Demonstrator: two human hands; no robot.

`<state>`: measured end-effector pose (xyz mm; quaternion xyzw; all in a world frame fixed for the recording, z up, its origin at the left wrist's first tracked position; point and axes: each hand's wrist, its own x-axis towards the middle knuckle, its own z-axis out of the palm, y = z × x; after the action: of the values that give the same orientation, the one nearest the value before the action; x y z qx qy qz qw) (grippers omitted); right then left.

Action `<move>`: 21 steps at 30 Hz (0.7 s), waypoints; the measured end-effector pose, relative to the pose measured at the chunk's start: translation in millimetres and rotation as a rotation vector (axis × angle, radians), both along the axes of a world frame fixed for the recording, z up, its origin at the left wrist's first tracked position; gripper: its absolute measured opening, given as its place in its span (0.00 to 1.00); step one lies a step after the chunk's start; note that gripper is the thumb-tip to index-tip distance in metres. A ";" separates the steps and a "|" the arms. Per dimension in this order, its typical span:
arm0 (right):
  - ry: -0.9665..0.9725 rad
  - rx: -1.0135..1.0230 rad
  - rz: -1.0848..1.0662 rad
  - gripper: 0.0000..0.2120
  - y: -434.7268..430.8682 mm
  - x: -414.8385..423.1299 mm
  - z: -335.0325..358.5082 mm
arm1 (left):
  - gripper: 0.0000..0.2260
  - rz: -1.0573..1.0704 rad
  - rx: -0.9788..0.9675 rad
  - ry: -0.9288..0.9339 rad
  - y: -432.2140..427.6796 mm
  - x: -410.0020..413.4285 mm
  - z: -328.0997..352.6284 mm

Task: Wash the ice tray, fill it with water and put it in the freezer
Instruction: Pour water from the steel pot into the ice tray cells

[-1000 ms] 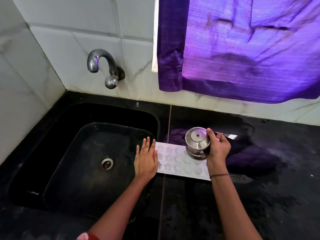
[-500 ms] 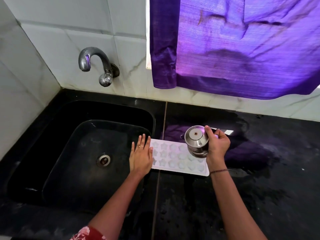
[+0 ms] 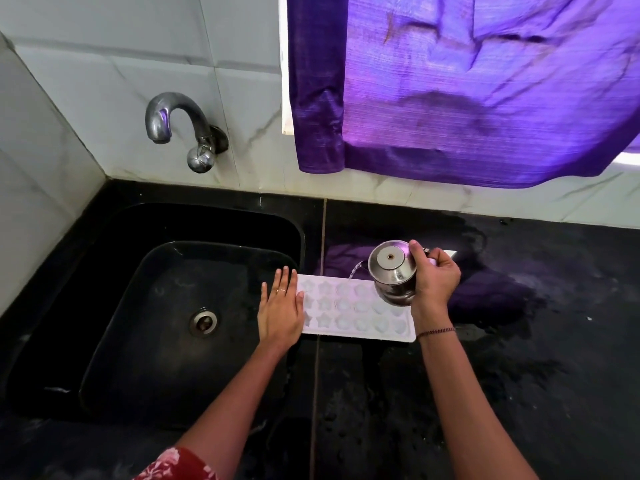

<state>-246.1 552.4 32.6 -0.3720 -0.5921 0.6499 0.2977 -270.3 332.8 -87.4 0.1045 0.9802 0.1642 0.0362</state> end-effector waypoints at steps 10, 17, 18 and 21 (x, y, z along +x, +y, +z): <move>0.100 -0.170 -0.128 0.20 -4.1 11.4 11.0 | 0.26 0.001 0.126 -0.011 -0.5 -0.3 -3.0; 0.059 -0.062 -0.174 0.19 -8.1 23.1 13.9 | 0.34 -0.018 0.130 0.037 -2.5 0.0 -6.7; 0.047 -0.035 -0.177 0.20 -9.1 24.8 13.9 | 0.34 -0.016 0.129 0.045 -2.5 -0.1 -8.2; 0.025 0.005 -0.198 0.21 -9.6 27.3 12.6 | 0.34 -0.007 0.148 0.047 -1.8 -0.4 -9.0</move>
<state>-218.9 542.7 45.2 -0.4198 -0.5503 0.6206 0.3686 -270.8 331.0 -96.4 0.1139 0.9656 0.2336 0.0057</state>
